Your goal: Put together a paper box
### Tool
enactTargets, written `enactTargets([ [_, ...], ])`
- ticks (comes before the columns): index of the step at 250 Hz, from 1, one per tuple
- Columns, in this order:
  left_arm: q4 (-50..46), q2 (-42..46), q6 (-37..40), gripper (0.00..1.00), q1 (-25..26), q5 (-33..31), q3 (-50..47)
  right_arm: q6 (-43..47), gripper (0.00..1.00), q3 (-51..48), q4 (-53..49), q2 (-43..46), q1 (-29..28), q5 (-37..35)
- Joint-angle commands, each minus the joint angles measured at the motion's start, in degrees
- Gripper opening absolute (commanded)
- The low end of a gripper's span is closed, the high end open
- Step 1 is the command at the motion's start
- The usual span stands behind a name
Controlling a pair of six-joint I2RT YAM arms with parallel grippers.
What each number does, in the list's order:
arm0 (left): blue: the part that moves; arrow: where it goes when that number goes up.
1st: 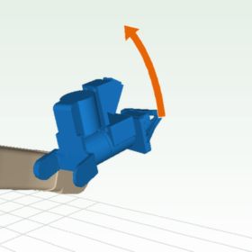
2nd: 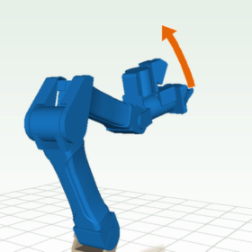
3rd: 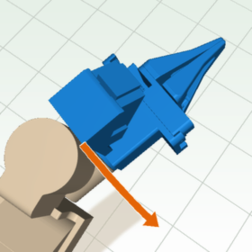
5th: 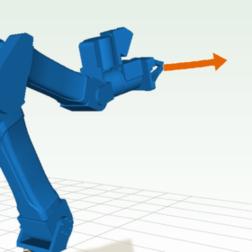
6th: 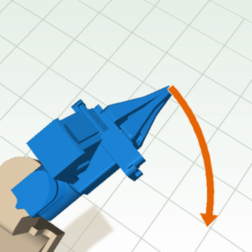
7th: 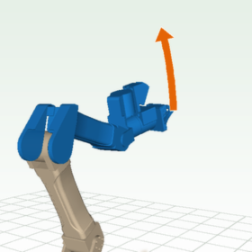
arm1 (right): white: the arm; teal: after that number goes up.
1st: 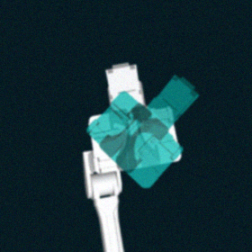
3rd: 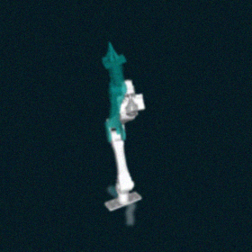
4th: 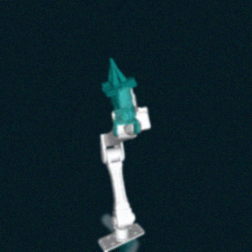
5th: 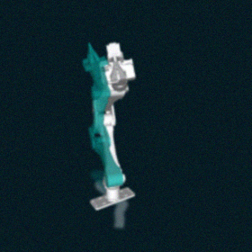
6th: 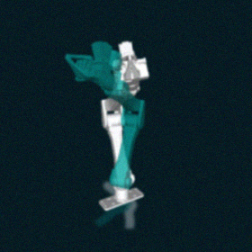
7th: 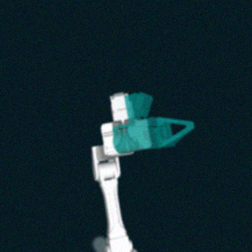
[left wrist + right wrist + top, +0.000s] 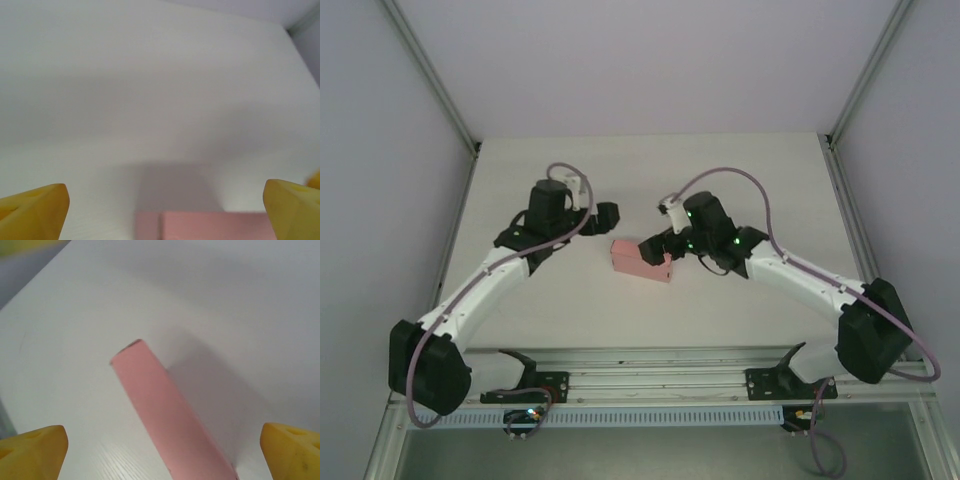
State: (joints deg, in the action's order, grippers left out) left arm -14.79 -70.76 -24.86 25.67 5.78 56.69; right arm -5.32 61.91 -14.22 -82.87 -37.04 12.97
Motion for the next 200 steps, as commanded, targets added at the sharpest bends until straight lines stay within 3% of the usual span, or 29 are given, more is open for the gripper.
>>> enactTargets([
  [1, -11.94, 1.83, -1.54, 1.00, -5.80, -12.45, 1.07, 23.39, 1.00, 9.09, -20.59, -7.11, -1.10, 4.38],
  [50, -13.48, 6.17, -4.45, 1.00, -16.45, -13.19, -3.86, 33.73, 1.00, 20.37, -29.45, -17.42, -3.07, -0.64],
  [100, -10.69, 9.48, -4.47, 1.00, -22.58, -7.13, -9.12, 34.91, 1.00, 27.25, -31.22, -25.59, -5.43, -11.44],
  [130, -10.96, 10.15, -3.97, 1.00, -23.28, -6.35, -9.66, 35.01, 1.00, 29.55, -31.97, -29.75, -5.57, -13.90],
  [183, -11.23, 10.56, -3.44, 1.00, -23.47, -5.95, -10.14, 36.68, 0.85, 30.13, -32.80, -31.82, -6.21, -11.58],
  [200, -11.27, 10.82, -3.46, 1.00, -23.52, -5.65, -10.09, 36.33, 0.66, 30.49, -32.71, -31.91, -6.18, -12.93],
])
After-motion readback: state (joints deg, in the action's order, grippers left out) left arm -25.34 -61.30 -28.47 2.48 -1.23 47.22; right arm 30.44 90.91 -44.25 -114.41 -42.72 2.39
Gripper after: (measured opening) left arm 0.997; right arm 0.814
